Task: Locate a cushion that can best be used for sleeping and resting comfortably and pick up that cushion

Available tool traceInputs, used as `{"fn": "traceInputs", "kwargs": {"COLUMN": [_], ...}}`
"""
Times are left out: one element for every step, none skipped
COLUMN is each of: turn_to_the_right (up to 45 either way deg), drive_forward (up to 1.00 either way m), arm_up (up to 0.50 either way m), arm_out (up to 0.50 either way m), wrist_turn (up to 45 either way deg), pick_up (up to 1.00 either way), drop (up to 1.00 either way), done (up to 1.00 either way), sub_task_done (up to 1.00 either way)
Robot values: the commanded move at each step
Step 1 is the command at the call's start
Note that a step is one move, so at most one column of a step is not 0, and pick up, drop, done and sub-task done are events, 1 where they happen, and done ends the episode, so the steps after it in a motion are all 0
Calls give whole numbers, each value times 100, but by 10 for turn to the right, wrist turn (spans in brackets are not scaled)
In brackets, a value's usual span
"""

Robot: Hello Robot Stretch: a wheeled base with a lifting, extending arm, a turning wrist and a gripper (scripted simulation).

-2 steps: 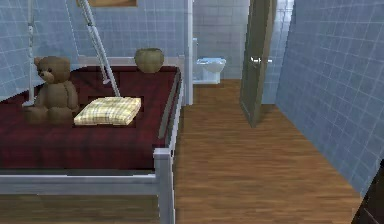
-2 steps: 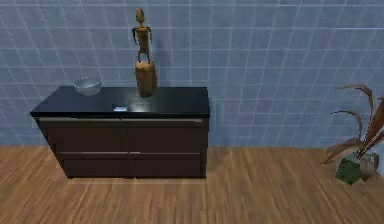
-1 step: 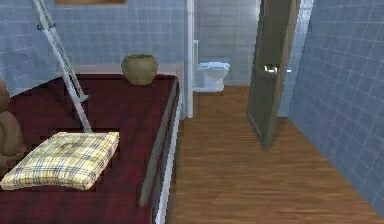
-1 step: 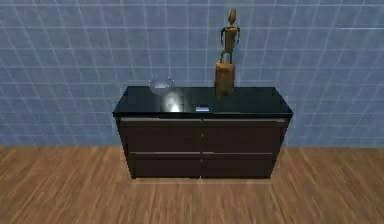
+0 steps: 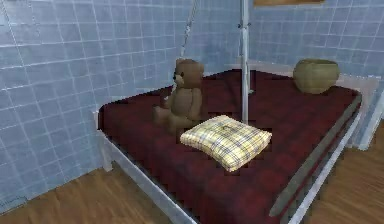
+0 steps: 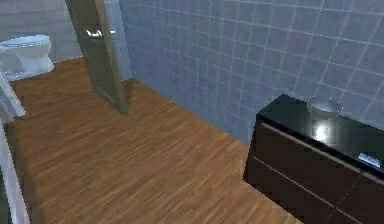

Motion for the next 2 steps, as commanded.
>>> {"fn": "traceInputs", "kwargs": {"turn_to_the_right": [-450, -300], "drive_forward": [0, 0], "arm_up": [0, 0], "arm_out": [0, 0], "wrist_turn": [0, 0], "pick_up": [0, 0], "drop": [0, 0], "done": [0, 0], "sub_task_done": [0, 0]}}
